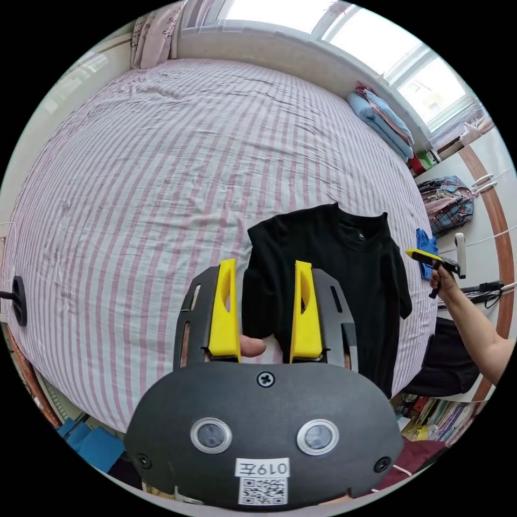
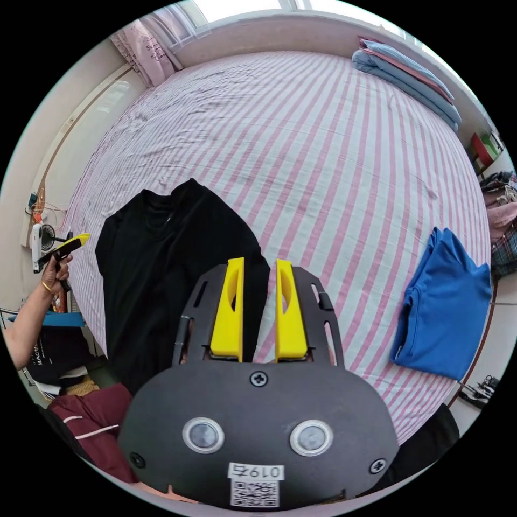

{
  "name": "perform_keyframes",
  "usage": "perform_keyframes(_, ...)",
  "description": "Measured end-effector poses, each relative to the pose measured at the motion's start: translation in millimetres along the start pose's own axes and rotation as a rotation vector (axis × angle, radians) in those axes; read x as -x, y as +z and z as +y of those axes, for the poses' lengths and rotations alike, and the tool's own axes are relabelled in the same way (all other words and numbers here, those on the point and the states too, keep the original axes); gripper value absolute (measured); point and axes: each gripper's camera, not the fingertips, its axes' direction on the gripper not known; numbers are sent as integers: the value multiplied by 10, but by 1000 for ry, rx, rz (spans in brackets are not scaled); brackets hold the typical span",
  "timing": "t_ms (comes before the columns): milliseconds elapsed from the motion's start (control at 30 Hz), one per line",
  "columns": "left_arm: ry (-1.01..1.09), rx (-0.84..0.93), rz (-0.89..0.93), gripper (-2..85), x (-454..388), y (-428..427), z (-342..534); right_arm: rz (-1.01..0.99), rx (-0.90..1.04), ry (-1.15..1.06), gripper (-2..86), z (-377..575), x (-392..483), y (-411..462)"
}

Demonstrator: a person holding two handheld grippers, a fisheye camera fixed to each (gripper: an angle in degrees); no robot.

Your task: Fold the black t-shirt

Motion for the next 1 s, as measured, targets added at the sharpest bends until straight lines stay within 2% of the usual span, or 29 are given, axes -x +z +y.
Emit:
perform_keyframes(233, 51, 24, 57, 139, 449, 339, -749, -61, 75, -72, 96, -627, -55, 219)
perform_keyframes(500, 66, 77, 58, 133, 820, 614, -1255, -90, 67, -62, 85, -898, -8, 246)
perform_keyframes(700, 105, 165, 82, 55, 908, 903, -1432, -123, 67, -54, 16, -991, 87, 278)
perform_keyframes(833, 124, 151, 129, 27, 968, 923, -1511, -112, -7, -50, -3, -943, 178, 112)
perform_keyframes(1000, 204, 79, 70, 16, 902, 765, -1585, -61, -130, -11, -8, -749, 220, -278)
